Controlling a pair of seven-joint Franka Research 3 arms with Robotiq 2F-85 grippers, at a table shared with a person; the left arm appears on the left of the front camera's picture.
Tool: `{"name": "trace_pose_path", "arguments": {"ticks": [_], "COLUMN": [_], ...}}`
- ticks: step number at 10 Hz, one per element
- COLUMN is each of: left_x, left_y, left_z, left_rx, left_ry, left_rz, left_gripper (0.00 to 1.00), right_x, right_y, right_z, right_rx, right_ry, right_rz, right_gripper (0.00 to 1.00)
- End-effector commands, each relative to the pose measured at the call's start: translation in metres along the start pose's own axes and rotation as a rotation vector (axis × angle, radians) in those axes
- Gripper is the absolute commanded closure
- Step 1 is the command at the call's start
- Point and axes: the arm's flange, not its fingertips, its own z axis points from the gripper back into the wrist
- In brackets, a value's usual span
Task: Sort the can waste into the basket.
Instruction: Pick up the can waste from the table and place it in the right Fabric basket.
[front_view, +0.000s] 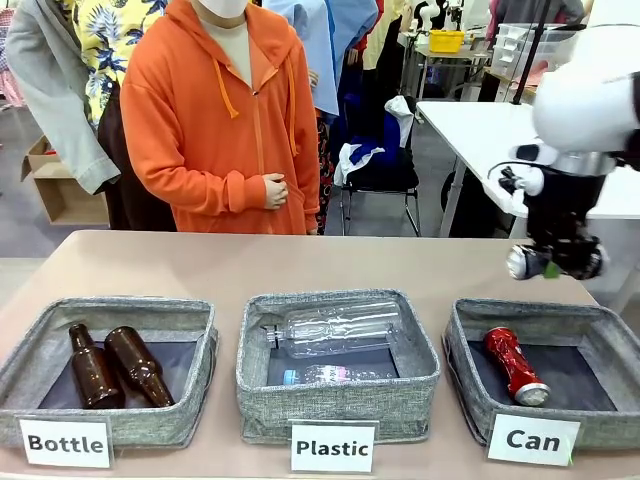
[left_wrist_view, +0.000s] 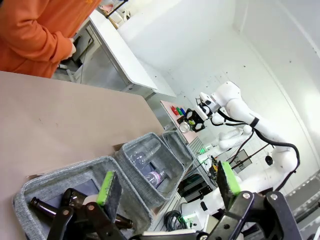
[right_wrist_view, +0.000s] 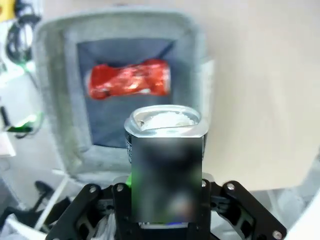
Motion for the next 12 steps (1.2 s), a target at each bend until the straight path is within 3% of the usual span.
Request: {"name": "trace_pose_path", "arguments": {"ticks": [1, 5, 6, 7, 8, 12], "left_x": [0.0008, 0.0008, 0.0008, 0.0008, 0.0008, 0.0008], "left_y": [-0.0034, -0.0034, -0.0034, -0.0034, -0.0034, -0.0034], "left_z": [0.0007, 0.0007, 0.0007, 0.0007, 0.0007, 0.0007], "left_rx": [0.001, 0.001, 0.001, 0.001, 0.001, 0.001], "left_ry": [-0.002, -0.002, -0.002, -0.002, -0.002, -0.002], "left_rz": [0.010, 0.010, 0.010, 0.010, 0.010, 0.010], "left_gripper": [0.00, 0.00, 0.00, 0.00, 0.00, 0.00], "right_x": [0.0073, 0.0061, 0.0061, 0.0055, 0.0056, 0.0040], "right_y": [0.0191, 0.0155, 0.0157, 0.0168, 0.0167, 0.0138], "right_z": [-0.0129, -0.0152, -0.0157, -0.0170, -0.0175, -0.0215], "right_rx": [-0.001, 0.002, 0.004, 0.002, 0.003, 0.019], "right_ry": [-0.005, -0.021, -0.018, -0.011, -0.018, -0.023], "right_rz": [0.022, 0.011, 0.021, 0.036, 0.028, 0.026], "right_gripper": [0.70, 0.70, 0.47, 0.06, 0.00, 0.00]}}
